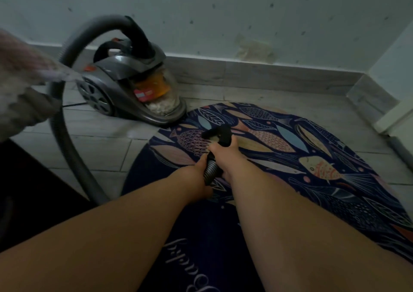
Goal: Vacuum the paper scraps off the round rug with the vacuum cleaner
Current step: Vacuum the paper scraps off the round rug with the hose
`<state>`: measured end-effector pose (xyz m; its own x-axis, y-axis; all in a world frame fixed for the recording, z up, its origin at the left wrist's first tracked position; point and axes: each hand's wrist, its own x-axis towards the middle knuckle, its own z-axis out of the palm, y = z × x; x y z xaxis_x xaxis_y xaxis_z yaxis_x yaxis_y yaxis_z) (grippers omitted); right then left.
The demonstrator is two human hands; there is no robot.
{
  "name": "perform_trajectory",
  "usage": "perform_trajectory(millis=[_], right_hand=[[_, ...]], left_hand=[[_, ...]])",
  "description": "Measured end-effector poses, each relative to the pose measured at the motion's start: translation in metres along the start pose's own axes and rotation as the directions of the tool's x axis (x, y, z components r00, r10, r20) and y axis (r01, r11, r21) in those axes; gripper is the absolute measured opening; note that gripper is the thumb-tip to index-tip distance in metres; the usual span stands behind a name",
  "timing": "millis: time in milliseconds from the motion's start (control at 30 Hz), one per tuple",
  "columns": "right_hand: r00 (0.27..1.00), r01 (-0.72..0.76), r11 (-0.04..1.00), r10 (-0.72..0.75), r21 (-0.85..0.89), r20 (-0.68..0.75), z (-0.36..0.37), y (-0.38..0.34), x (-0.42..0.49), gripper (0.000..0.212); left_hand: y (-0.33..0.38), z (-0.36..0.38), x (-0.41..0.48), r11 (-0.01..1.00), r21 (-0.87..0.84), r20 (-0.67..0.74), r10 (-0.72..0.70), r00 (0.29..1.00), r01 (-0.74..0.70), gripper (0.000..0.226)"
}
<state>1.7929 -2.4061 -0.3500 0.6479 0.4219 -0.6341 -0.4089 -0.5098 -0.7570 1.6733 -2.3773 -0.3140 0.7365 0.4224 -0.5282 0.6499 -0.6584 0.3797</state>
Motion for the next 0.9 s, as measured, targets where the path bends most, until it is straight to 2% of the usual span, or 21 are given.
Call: perform_trajectory(millis=[233, 533, 667, 800, 900], right_hand=[[0.995, 0.008, 0.997, 0.0, -0.079, 0.096, 0.036, -0.005, -0.01, 0.097], [0.973, -0.037, 0.998, 0.047, -0.048, 0.226, 0.04, -0.006, -0.013, 0.093], [0.981, -0.017, 0.994, 0.037, -0.108, 0.188, 0.04, -0.007, -0.014, 0.092], [0.984, -0.02, 0.996, 0.034, -0.082, 0.173, 0.017, -0.002, -0.01, 0.089], [0.989, -0.039, 0.997, 0.049, -0.074, 0.137, -0.006, 0.002, -0.001, 0.101]], left_hand=[[-0.028, -0.01, -0.026, 0.996, -0.042, -0.025, -0.078, 0.997, 0.077, 0.102], [-0.033, -0.008, -0.037, 0.994, -0.07, -0.059, -0.09, 0.994, 0.086, 0.101], [-0.029, -0.007, -0.035, 0.994, -0.086, -0.054, -0.078, 0.995, 0.074, 0.103], [-0.011, 0.001, -0.025, 0.996, -0.064, -0.012, -0.065, 0.998, 0.064, 0.105], [0.01, 0.006, -0.015, 0.998, -0.052, 0.009, -0.018, 1.0, 0.018, 0.105]])
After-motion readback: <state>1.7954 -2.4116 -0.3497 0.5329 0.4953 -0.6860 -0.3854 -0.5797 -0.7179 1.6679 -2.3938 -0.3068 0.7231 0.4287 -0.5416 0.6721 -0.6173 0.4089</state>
